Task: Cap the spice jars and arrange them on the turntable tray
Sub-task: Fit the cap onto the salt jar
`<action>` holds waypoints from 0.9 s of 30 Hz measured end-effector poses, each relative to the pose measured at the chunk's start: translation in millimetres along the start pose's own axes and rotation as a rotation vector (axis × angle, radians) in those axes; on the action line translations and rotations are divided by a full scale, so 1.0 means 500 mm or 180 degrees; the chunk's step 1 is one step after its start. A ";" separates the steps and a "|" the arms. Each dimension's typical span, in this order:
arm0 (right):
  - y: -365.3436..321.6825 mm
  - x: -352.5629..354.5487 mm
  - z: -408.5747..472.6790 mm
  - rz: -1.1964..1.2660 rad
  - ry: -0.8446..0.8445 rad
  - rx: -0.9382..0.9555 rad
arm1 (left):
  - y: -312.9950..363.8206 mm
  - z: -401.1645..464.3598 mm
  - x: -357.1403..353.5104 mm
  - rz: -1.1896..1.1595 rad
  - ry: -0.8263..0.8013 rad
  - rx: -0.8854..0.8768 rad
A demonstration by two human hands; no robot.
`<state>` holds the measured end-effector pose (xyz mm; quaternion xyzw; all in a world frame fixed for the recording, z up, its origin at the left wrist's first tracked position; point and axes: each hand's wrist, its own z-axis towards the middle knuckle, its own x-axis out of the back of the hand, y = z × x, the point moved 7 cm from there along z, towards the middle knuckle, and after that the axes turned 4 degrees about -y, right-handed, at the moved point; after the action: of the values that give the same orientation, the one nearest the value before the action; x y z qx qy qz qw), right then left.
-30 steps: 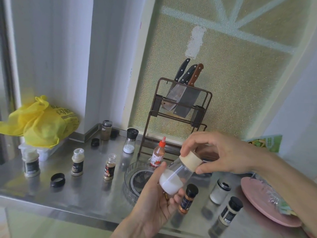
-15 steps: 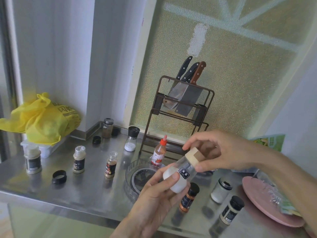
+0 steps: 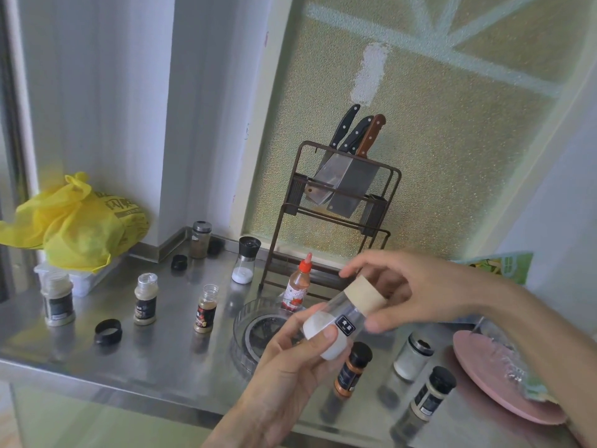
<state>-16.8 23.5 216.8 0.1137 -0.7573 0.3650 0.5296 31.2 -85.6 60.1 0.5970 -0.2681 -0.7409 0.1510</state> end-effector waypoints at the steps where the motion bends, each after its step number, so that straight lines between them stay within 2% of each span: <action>1: 0.002 0.002 -0.001 0.0113 -0.0007 0.0024 | 0.001 -0.001 0.000 0.0005 -0.0004 -0.0007; 5: 0.010 0.005 -0.001 0.0031 0.0030 -0.0178 | -0.001 -0.003 0.001 0.0068 -0.0035 -0.0004; 8: 0.008 0.005 0.000 0.0224 0.0011 -0.0009 | -0.001 -0.002 0.007 0.0058 0.0001 0.0010; 11: 0.016 0.011 0.002 0.0128 0.0094 -0.0156 | -0.004 -0.002 0.012 0.0052 -0.0001 0.0032; 14: 0.015 0.008 0.003 0.0244 0.0084 -0.0044 | -0.005 -0.001 0.014 0.0038 0.0013 0.0017; 18: 0.026 0.008 0.009 0.0402 0.0531 -0.0083 | -0.007 0.000 0.018 0.0041 0.0010 -0.0033; 22: 0.030 0.000 0.008 0.0663 0.0585 -0.0043 | -0.011 0.004 0.021 -0.0014 0.0074 -0.0117; 27: 0.060 -0.012 0.009 0.1194 0.1253 -0.0029 | -0.017 0.015 0.015 0.0043 0.0343 -0.0307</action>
<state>-34.1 40.2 197.7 -0.1041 -0.6491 0.4684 0.5902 23.0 -81.2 50.1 0.6263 -0.2276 -0.7186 0.1988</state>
